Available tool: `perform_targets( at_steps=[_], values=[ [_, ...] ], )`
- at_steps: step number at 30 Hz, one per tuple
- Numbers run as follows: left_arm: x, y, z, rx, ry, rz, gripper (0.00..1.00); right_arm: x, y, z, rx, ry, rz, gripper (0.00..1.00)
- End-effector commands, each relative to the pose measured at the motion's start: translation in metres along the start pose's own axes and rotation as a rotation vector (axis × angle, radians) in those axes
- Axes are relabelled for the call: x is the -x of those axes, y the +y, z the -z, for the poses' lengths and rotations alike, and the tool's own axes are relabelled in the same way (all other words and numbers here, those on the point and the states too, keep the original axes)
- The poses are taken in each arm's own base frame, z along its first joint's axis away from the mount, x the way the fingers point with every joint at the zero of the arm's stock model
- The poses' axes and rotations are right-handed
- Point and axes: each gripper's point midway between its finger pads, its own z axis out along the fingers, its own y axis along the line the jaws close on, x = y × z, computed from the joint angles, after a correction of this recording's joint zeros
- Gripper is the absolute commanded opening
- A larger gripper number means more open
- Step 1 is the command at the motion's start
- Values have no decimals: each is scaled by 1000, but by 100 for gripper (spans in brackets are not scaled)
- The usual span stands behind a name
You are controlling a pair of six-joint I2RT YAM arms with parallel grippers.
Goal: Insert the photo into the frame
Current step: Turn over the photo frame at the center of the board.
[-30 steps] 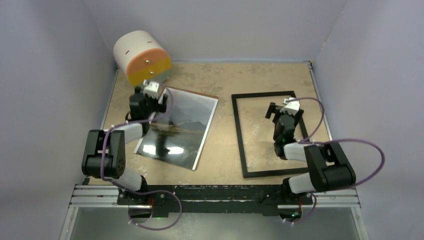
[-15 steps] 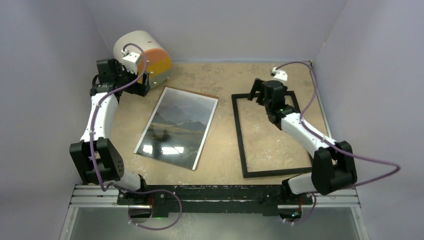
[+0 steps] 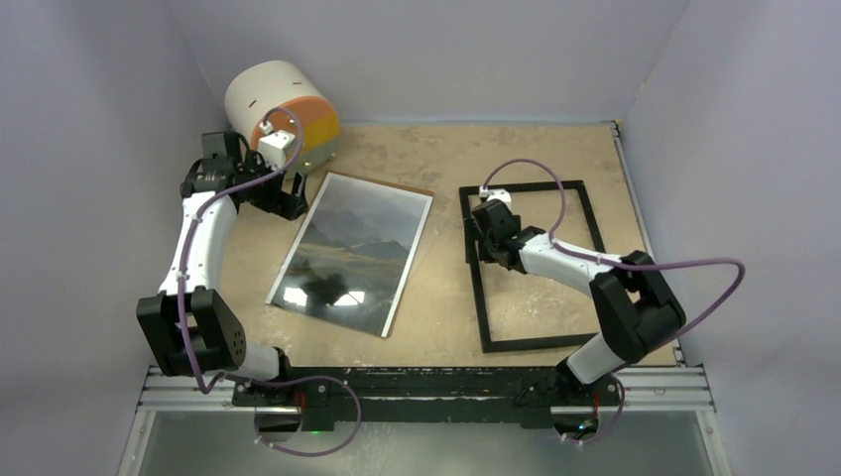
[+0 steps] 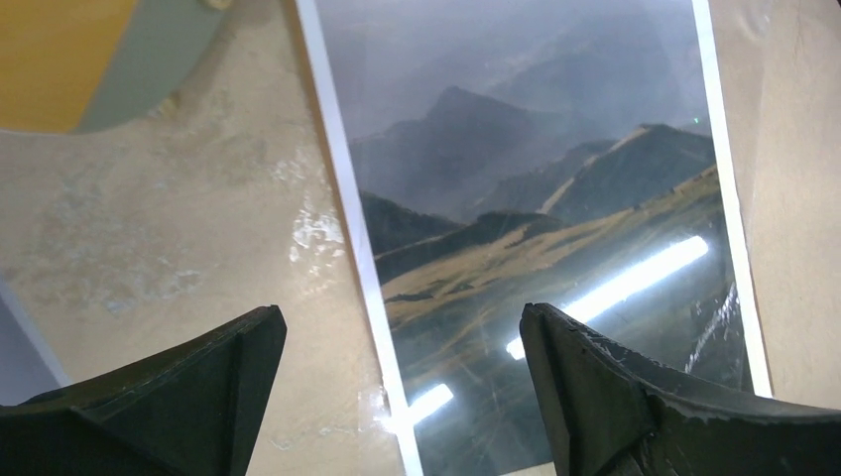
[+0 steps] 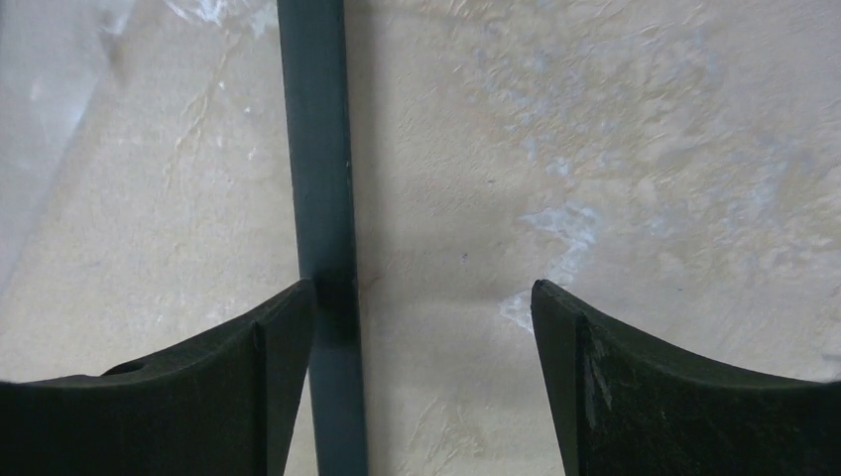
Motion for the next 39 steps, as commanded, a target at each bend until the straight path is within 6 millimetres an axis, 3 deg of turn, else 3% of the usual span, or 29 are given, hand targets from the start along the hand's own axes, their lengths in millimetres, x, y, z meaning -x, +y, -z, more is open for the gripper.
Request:
perform_targets(
  at_steps=[1, 5, 12, 15, 17, 19, 22, 27, 33, 39],
  values=[
    [-8, -22, -1, -39, 37, -57, 96, -20, 11, -11, 1, 51, 30, 80],
    [-10, -34, -4, -48, 52, -79, 97, -27, 21, -19, 5, 66, 57, 77],
    [-11, -43, -6, -49, 68, -99, 97, -40, 18, -28, -36, 97, 51, 60],
    [-11, -47, -7, -56, 72, -100, 97, -42, 21, -30, -30, 104, 37, 40],
    [-11, -50, -8, -60, 74, -98, 97, -40, 25, -31, -24, 105, 27, 21],
    [-12, -59, -10, -79, 79, -110, 97, -34, 31, -29, -17, 99, 14, 11],
    [-13, -65, -13, -89, 84, -110, 97, -16, 41, -22, 1, 72, -20, 0],
    [-21, -70, -17, -110, 101, -101, 97, 24, 60, 3, 74, 10, -83, 0],
    [-22, -71, -14, -107, 110, -103, 97, 85, 96, 56, 245, -50, -170, 0],
    [-17, -74, -8, -115, 98, -106, 97, 130, 126, 108, 426, -92, -282, 0]
  ],
)
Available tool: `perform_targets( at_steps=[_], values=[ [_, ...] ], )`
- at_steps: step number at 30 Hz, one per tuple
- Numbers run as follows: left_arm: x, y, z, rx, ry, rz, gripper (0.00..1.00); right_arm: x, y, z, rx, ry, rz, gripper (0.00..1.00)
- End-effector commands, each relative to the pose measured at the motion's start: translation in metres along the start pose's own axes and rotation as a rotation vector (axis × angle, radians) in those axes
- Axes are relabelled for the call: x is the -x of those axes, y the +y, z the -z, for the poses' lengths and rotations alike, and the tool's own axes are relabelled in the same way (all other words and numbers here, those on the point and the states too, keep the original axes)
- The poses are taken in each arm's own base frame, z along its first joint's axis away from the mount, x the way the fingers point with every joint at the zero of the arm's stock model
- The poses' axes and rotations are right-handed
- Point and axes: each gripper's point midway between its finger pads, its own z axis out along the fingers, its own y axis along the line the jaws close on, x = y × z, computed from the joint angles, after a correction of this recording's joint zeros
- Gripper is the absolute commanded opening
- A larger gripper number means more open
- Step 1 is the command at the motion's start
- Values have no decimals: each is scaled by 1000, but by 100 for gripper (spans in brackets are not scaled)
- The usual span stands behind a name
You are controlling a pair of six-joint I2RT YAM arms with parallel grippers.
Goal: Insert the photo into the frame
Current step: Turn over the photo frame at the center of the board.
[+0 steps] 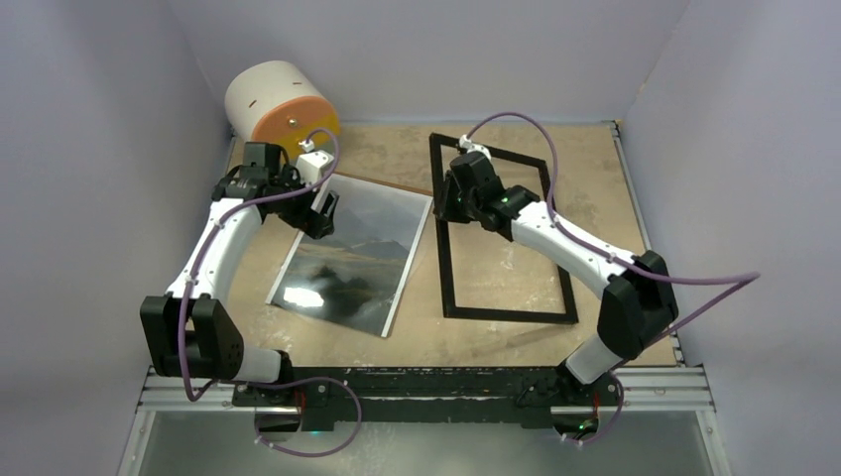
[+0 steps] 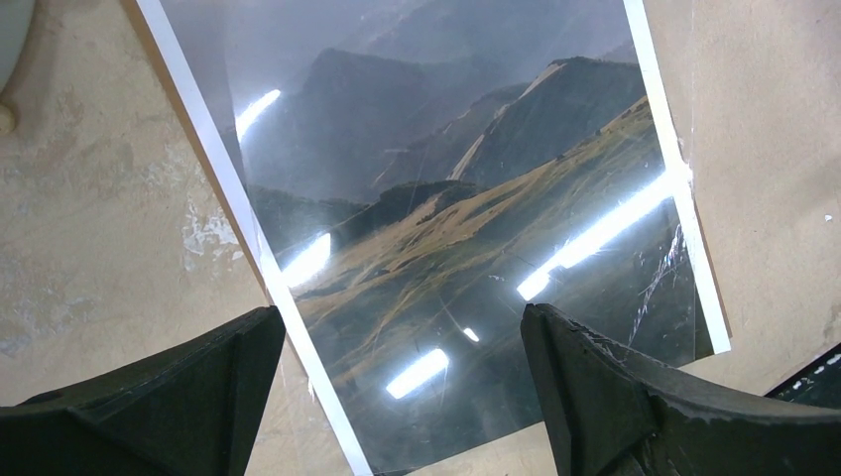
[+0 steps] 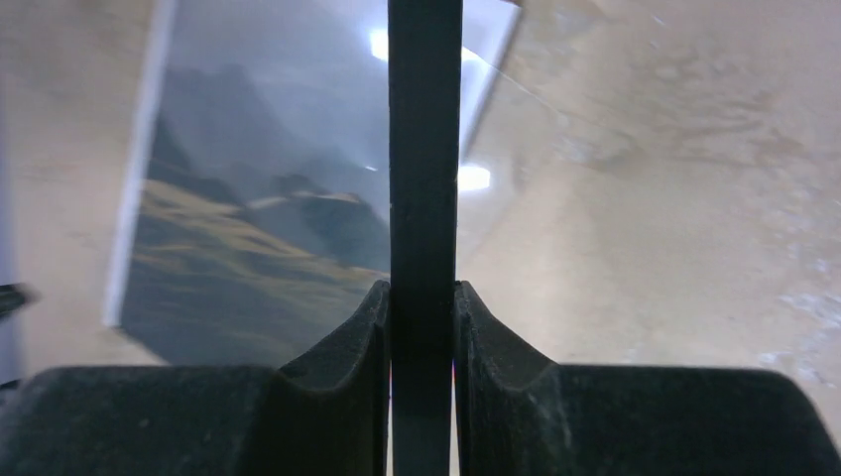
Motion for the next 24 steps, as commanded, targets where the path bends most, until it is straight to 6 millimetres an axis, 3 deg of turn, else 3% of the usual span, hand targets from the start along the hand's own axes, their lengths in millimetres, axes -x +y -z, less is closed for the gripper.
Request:
perform_targets(
  at_steps=[1, 12, 18, 24],
  values=[
    [13, -7, 14, -2, -42, -12, 97, 38, 49, 47, 186, -54, -104, 0],
    [44, -22, 30, -54, -120, -6, 98, 79, 135, 117, 590, -19, -327, 0],
    [72, -36, 47, -101, -162, 33, 100, 97, 164, 142, 742, 12, -428, 0],
    [100, -43, 65, -119, -245, 24, 100, 107, 174, 150, 882, 40, -552, 0]
  ],
)
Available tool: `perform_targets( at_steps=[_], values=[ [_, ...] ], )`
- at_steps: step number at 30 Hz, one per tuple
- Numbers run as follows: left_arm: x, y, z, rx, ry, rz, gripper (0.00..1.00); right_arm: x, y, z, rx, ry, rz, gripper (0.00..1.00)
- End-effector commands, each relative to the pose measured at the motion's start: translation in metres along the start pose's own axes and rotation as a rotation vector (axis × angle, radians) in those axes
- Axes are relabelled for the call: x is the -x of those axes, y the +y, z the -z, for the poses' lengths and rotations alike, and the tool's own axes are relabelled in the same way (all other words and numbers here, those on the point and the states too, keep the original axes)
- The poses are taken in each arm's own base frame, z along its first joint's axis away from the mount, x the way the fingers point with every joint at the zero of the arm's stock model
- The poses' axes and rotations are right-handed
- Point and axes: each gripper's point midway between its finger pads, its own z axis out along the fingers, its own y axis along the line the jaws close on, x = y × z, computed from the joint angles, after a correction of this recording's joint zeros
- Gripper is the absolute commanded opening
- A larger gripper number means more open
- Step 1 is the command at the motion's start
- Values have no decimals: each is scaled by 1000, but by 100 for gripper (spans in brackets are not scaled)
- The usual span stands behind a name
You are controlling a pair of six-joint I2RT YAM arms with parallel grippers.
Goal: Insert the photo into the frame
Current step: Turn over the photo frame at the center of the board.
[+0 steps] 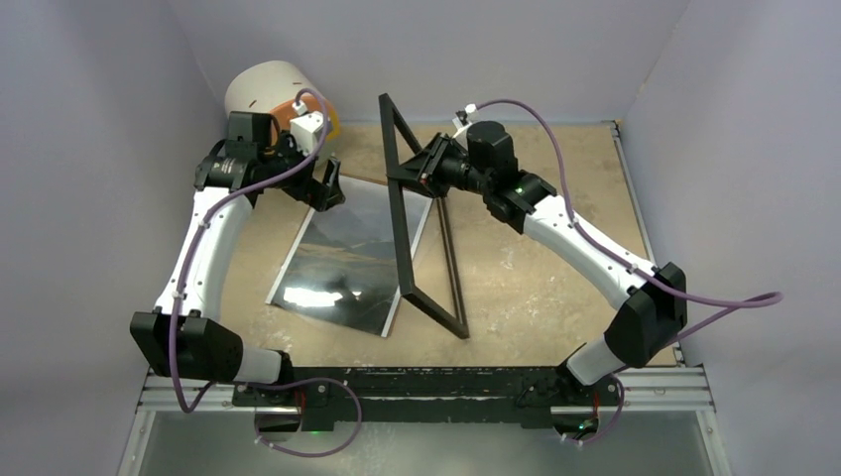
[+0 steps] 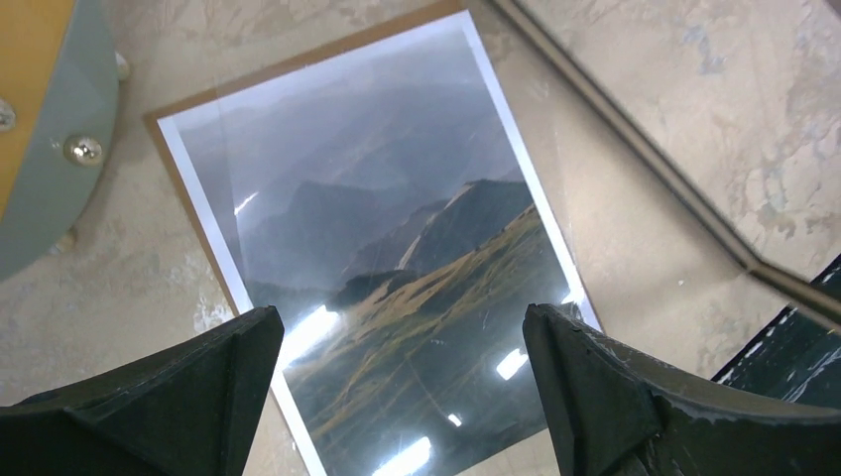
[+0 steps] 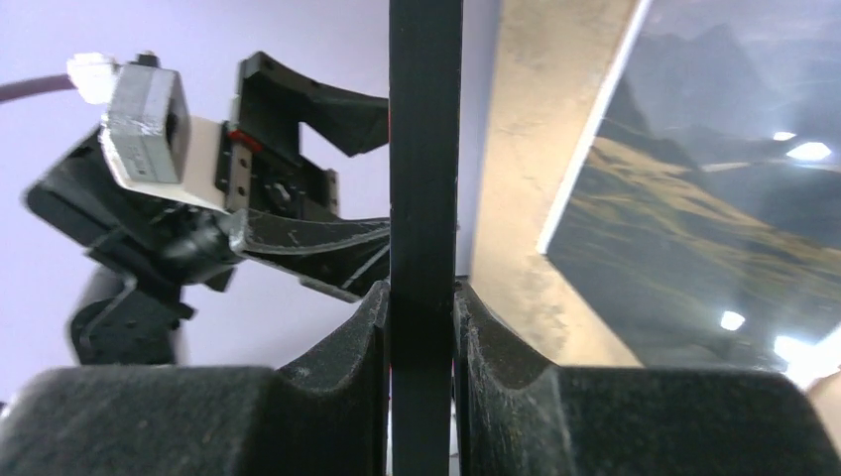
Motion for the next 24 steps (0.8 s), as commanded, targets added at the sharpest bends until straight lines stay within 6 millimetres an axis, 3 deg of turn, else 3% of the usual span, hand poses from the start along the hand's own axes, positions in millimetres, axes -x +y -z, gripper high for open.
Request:
perform_targets(
  at_steps=[1, 7, 13, 17, 22, 24],
  values=[
    [25, -17, 9, -44, -70, 16, 100, 12, 57, 15, 253, 3, -92, 0],
    [33, -28, -6, -21, -103, 19, 100, 20, 39, 17, 312, 25, -188, 0],
    [78, -43, -12, 16, -212, -33, 100, 30, 12, 24, 290, 46, -195, 1],
    [110, -72, -23, -2, -250, -99, 100, 29, -7, 26, 238, 95, -168, 28],
    [127, -101, -41, -32, -247, -142, 100, 35, -23, 35, 183, 91, -115, 51],
    [133, -108, -48, -34, -247, -158, 100, 40, -26, 40, 153, 81, -80, 56]
  ],
)
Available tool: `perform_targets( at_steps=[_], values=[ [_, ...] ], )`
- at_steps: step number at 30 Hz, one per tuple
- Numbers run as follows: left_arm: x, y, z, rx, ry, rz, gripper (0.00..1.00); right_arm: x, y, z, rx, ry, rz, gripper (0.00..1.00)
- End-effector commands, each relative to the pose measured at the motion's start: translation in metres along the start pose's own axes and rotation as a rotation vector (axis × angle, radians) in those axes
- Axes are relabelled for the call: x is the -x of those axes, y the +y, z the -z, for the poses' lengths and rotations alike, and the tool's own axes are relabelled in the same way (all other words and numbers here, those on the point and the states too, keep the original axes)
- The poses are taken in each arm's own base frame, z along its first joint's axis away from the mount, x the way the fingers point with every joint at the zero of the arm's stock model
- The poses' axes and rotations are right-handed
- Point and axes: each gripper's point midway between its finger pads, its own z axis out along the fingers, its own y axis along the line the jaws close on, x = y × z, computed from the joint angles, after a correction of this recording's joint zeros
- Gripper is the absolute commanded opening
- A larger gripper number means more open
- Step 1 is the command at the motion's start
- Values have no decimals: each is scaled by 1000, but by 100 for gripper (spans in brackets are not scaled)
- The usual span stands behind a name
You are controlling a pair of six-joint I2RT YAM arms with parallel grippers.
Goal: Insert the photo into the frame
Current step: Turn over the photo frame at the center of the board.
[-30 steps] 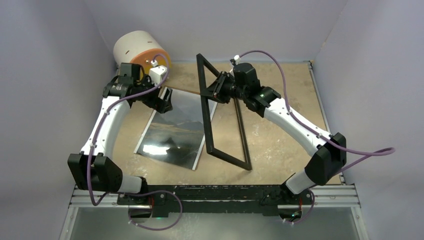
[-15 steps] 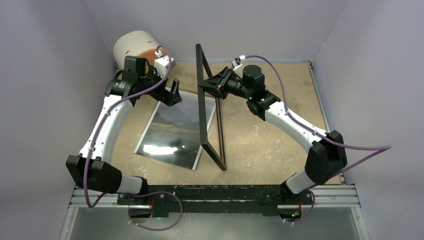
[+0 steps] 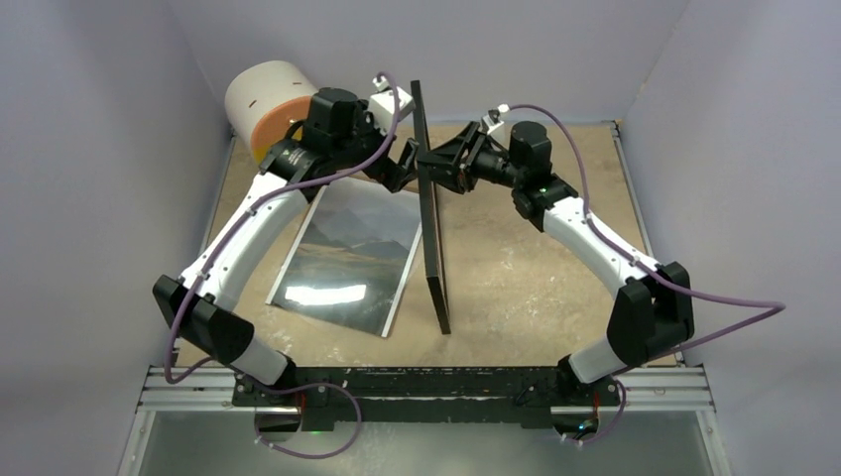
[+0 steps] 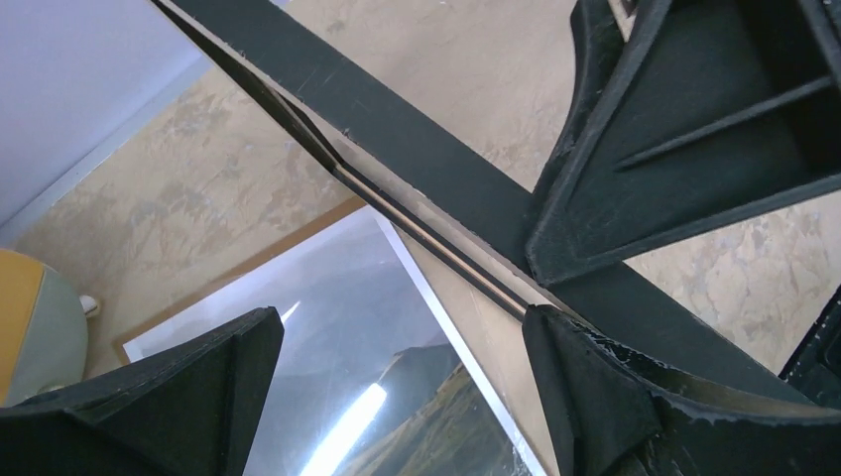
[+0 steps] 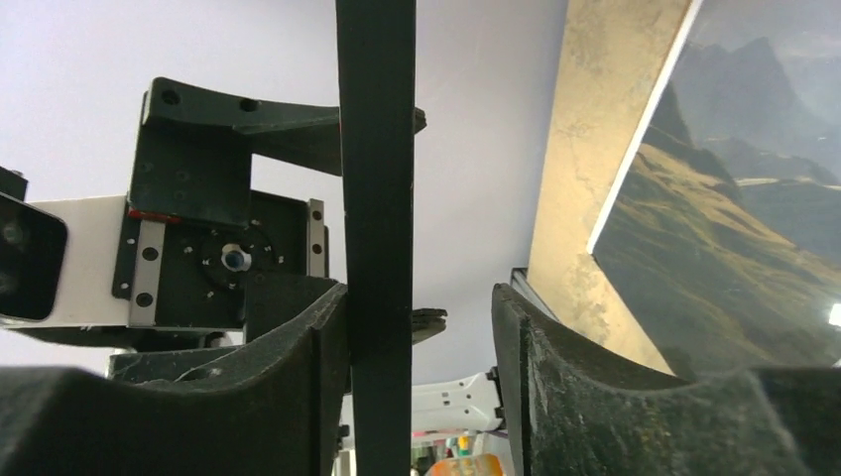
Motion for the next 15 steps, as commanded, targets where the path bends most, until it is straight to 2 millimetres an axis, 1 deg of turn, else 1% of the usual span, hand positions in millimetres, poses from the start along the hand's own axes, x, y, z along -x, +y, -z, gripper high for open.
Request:
perform_targets(
  at_steps=[1, 3, 4, 7, 11, 15],
  values=[
    [26, -4, -14, 38, -43, -15, 100, -1, -4, 20, -73, 31, 95, 59],
    [29, -8, -22, 29, -38, -19, 100, 4, -2, 27, -102, 19, 144, 64],
    [32, -11, -24, 24, -39, -20, 100, 6, -4, 31, -128, 16, 162, 66],
    [34, -19, -32, 4, -38, -31, 100, 16, -8, 42, -201, -16, 217, 69],
    [37, -33, -36, -20, -39, -53, 100, 27, -9, 48, -275, -28, 287, 69],
    [38, -35, -41, -15, -36, -63, 100, 35, -5, 54, -337, -34, 359, 68]
  ],
)
